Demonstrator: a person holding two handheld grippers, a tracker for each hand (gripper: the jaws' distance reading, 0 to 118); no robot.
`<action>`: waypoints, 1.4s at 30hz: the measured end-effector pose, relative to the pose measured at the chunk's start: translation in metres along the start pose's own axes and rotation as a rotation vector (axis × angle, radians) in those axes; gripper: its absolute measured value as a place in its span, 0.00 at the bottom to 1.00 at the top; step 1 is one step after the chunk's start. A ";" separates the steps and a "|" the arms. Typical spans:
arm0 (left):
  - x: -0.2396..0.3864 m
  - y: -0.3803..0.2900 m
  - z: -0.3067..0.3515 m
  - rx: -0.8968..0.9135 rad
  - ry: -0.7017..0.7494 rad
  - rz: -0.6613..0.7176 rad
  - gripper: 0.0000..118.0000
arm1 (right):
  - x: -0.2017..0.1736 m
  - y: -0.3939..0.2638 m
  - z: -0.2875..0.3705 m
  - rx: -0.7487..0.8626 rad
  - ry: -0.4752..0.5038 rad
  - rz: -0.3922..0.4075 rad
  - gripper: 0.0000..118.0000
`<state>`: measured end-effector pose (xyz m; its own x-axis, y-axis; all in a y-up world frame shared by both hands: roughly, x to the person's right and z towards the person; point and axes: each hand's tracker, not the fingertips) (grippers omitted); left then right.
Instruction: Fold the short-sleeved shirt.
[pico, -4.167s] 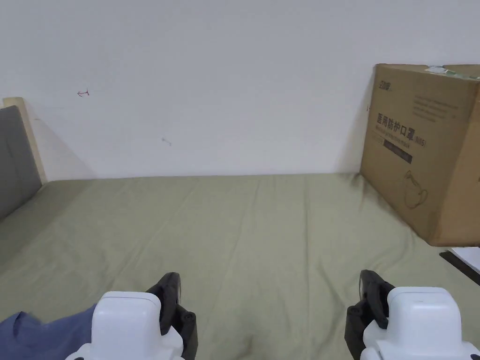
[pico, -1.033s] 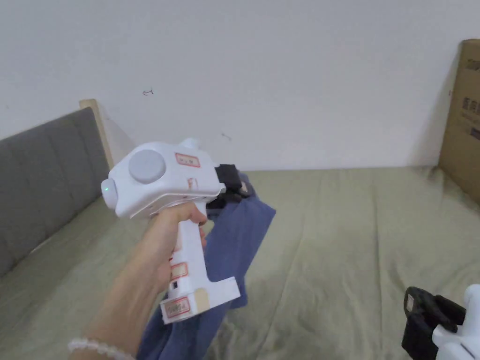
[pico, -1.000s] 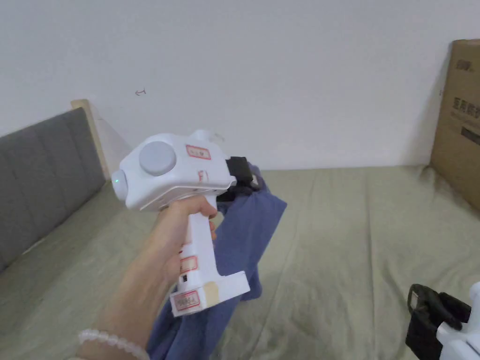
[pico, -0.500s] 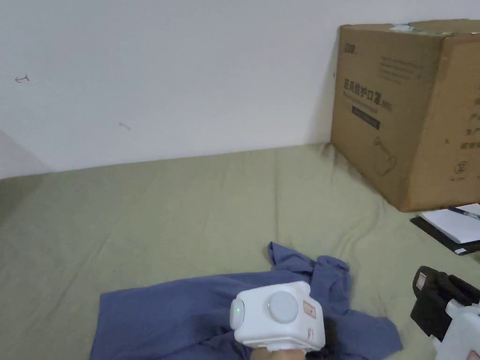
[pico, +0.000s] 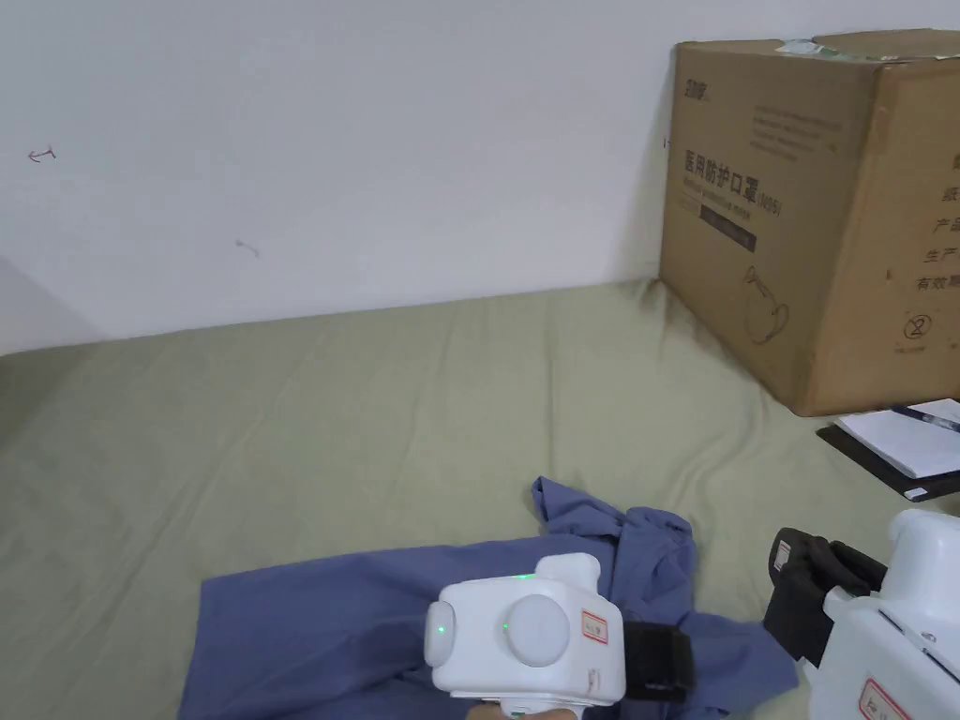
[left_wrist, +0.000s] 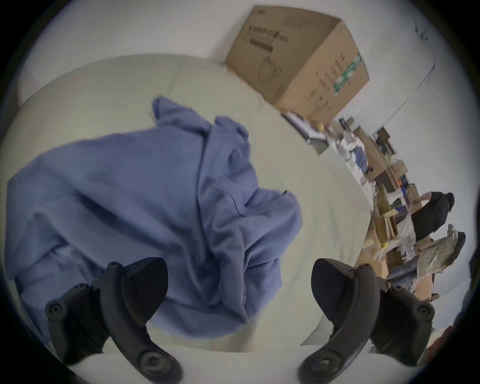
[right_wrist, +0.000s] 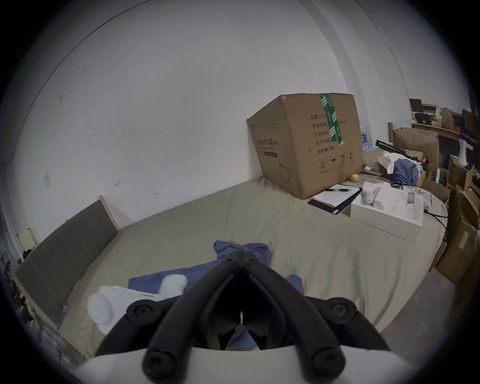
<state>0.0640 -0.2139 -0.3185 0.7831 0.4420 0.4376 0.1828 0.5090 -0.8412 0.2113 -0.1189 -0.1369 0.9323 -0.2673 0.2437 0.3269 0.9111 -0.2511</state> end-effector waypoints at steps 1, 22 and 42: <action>-0.003 0.001 0.013 0.019 0.010 0.002 0.94 | -0.002 0.000 0.000 -0.005 0.007 0.002 0.00; -0.205 0.011 0.122 0.147 0.414 0.214 0.49 | -0.056 -0.028 -0.066 -0.156 0.078 0.135 0.00; -0.324 0.104 0.038 0.035 0.602 0.265 0.51 | -0.041 -0.067 -0.153 -0.369 0.025 0.156 0.00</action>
<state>-0.1936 -0.2757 -0.5357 0.9965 0.0703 -0.0459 -0.0736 0.4675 -0.8809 0.1752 -0.2176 -0.2735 0.9771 -0.1462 0.1545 0.2105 0.7686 -0.6040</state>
